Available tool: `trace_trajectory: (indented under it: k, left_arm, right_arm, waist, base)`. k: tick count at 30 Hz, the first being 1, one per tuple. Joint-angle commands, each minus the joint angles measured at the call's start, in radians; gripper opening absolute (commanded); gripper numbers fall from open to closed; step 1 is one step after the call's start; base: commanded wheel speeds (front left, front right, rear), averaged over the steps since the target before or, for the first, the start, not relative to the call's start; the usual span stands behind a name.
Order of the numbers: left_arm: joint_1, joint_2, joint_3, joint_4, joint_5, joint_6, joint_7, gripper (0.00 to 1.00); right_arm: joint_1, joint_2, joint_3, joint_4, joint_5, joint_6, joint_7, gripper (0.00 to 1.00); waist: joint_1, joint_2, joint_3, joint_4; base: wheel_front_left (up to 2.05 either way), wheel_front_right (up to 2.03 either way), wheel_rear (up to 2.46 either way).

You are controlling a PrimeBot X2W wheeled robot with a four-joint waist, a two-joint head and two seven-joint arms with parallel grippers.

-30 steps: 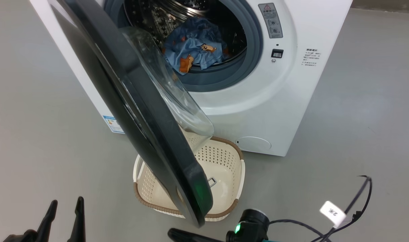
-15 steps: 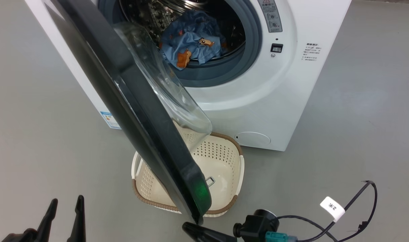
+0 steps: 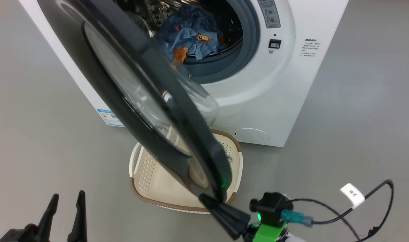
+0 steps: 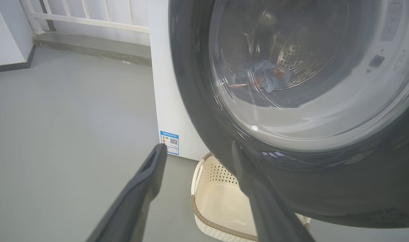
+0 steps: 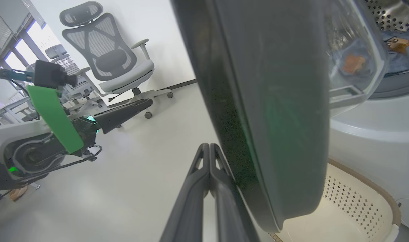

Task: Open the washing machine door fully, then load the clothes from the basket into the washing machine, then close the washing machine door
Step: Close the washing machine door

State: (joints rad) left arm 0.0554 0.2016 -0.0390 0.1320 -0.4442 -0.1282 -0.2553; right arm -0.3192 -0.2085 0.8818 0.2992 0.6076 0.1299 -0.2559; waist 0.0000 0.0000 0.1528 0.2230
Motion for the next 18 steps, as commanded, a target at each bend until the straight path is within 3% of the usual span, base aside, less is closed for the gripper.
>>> trace_trajectory:
  k: [1, 18]
  left_arm:
    - [-0.041, 0.017, 0.034, -0.022, 0.000, -0.003, -0.006, 1.00]
    - [-0.067, 0.013, -0.002, -0.034, 0.001, -0.003, -0.006, 1.00]
  right_arm:
    - [-0.025, 0.014, -0.031, -0.018, -0.015, 0.001, -0.006, 0.00]
    - [-0.069, 0.008, -0.265, 0.016, -0.060, 0.001, -0.006, 0.00]
  waist:
    - [0.0000, 0.0000, 0.002, -0.003]
    - [0.0000, 0.0000, 0.030, -0.013]
  base:
    - [0.00, 0.00, 0.00]
    - [0.00, 0.00, 0.00]
